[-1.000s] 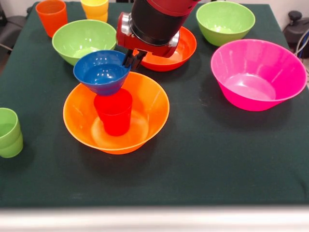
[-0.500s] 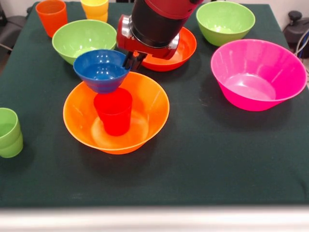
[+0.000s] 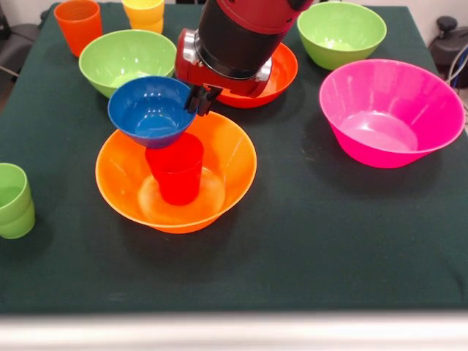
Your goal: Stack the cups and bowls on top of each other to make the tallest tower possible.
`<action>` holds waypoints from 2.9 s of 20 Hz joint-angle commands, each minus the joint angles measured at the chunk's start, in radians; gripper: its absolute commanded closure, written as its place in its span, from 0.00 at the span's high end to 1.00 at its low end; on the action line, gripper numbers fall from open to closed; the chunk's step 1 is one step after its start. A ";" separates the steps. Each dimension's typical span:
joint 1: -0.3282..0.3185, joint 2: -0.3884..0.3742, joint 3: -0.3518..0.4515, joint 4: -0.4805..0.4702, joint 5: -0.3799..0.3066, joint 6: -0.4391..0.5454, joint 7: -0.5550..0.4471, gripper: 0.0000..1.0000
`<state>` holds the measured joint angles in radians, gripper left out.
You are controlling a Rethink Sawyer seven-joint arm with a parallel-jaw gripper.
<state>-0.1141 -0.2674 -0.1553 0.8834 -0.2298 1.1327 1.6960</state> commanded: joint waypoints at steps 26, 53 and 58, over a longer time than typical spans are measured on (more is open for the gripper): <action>0.016 0.053 0.082 -0.065 0.062 0.107 0.014 0.00; 0.003 0.011 0.071 -0.042 0.063 0.127 -0.038 1.00; 0.007 -0.142 0.050 -0.012 0.090 0.312 -0.087 1.00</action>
<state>-0.1140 -0.2829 -0.1558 0.8098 -0.1612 1.2474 1.6960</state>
